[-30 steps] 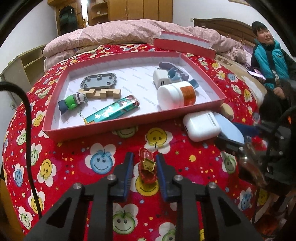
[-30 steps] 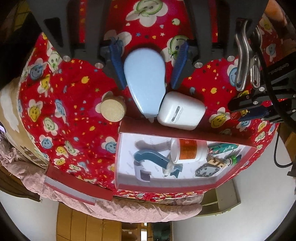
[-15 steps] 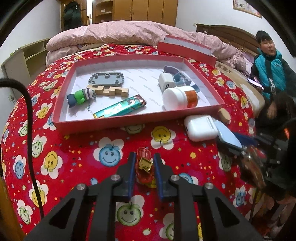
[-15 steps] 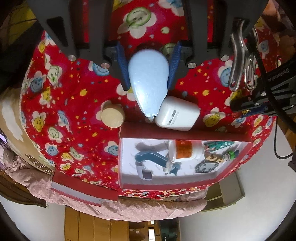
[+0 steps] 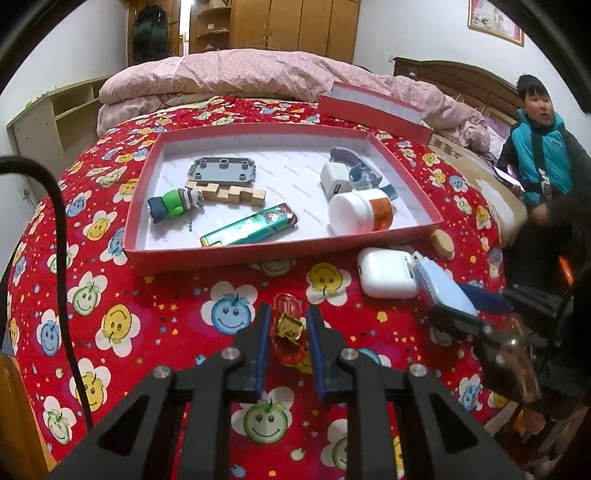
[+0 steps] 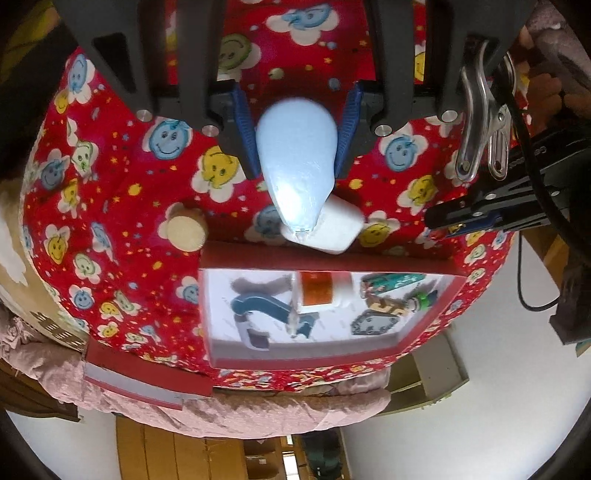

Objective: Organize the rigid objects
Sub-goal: 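Carry the red figure and pale blue oval over the tray with both grippers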

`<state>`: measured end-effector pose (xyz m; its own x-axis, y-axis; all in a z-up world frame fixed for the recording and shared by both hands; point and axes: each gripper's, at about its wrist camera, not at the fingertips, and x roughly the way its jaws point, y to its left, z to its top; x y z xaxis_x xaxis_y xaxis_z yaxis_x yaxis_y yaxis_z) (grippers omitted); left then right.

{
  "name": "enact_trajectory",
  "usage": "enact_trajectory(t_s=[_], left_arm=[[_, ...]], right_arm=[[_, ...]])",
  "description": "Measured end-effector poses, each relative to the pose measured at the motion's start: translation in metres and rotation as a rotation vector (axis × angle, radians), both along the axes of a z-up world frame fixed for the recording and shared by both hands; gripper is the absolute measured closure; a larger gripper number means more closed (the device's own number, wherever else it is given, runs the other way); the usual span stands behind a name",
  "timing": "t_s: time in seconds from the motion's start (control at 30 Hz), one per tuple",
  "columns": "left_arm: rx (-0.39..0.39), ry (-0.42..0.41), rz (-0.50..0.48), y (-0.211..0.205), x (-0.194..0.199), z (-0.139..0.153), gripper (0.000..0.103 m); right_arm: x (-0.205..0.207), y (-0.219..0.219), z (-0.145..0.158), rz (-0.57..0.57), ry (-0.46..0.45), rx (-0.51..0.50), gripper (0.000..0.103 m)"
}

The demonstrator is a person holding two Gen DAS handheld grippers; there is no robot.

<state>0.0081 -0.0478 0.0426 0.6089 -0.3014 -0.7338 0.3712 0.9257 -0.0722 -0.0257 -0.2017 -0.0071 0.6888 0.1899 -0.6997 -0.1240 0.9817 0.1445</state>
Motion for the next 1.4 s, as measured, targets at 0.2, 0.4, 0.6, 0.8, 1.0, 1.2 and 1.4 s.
enact_trajectory(t_s=[0.2,0.4,0.6,0.8,1.0,1.2,1.4], left_arm=[[-0.014,0.004,0.007,0.004,0.008,0.009,0.083],[-0.024,-0.031,0.012,0.011,0.013,0.023,0.083],[-0.02,-0.057,0.015,0.016,0.023,0.033,0.083],[-0.02,-0.057,0.036,0.02,0.032,0.038,0.083],[-0.013,-0.07,0.047,0.02,0.039,0.042,0.083],[0.001,-0.091,0.061,0.014,0.051,0.049,0.083],[0.003,-0.08,0.073,0.007,0.068,0.05,0.083]], right_arm=[[-0.001,0.003,0.012,0.007,-0.027,-0.012,0.062],[0.003,0.002,0.028,0.001,-0.053,-0.018,0.062],[0.011,0.004,0.032,0.022,-0.052,-0.003,0.062],[0.022,0.009,0.028,0.037,-0.047,0.009,0.062],[0.029,0.013,0.028,0.044,-0.05,0.016,0.062],[0.037,0.01,0.03,0.031,-0.046,0.04,0.062],[0.044,0.004,0.036,0.025,-0.051,0.042,0.062]])
